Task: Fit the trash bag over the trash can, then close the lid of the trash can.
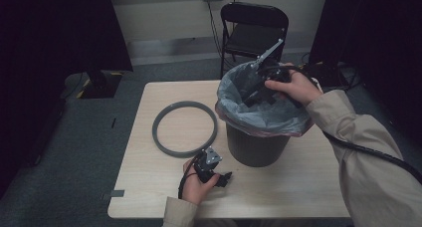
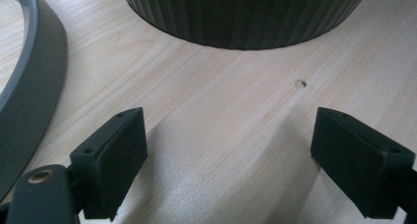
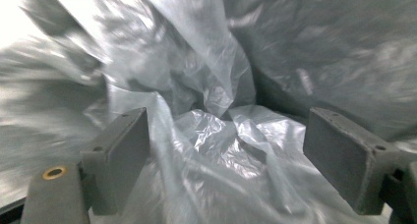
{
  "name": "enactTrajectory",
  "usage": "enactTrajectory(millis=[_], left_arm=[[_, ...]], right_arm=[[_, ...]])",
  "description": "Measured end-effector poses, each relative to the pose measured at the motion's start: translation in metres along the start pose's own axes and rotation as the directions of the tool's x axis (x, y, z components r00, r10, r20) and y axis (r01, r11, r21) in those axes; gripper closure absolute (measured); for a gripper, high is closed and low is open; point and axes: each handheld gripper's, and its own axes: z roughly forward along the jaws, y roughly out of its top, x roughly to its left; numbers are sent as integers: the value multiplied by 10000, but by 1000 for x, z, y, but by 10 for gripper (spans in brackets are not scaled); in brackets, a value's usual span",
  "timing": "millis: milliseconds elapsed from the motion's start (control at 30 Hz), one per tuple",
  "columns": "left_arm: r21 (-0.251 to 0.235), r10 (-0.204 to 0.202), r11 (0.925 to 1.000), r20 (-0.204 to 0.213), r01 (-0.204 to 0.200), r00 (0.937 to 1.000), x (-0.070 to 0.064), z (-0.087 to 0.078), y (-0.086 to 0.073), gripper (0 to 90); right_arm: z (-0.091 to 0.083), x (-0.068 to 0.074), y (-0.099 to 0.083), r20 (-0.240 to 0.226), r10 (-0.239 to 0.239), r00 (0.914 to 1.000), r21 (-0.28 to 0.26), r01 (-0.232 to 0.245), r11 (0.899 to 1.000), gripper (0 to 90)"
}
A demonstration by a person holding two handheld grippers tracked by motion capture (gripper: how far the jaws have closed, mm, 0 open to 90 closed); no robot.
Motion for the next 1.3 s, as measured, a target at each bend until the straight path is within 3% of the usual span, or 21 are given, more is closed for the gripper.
enactTrajectory(millis=[233, 500, 600, 967, 1133, 1233, 1300], left_arm=[[-4, -9, 10000, 3, 9, 10000, 0, 0, 0, 131], [-10, -11, 10000, 4, 11, 10000, 0, 0, 0, 131], [-8, -8, 10000, 0, 8, 10000, 0, 0, 0, 130], [-13, -40, 10000, 11, 40, 10000, 0, 0, 0, 130], [-25, -13, 10000, -19, 12, 10000, 0, 0, 0, 130], [-27, -13, 10000, -18, 13, 10000, 0, 0, 0, 130], [-8, -6, 10000, 0, 6, 10000, 0, 0, 0, 130]], right_arm=[[-45, 2, -10, 347, 51, 9994, -643, -29, 9979, 167], [-90, 2, -49, 720, 253, 9971, -1356, -154, 9906, 166], [-102, 2, -64, 822, 312, 9961, -1355, -198, 9906, 166], [-121, -8, -112, 1114, 829, 9903, -1513, -656, 9863, 161], [-123, -15, -129, 895, 1143, 9894, -1798, -968, 9789, 163], [-124, -19, -132, 1100, 1490, 9827, -1913, -1262, 9734, 167], [-128, -19, -126, 1174, 1431, 9827, -1958, -1183, 9735, 164]])
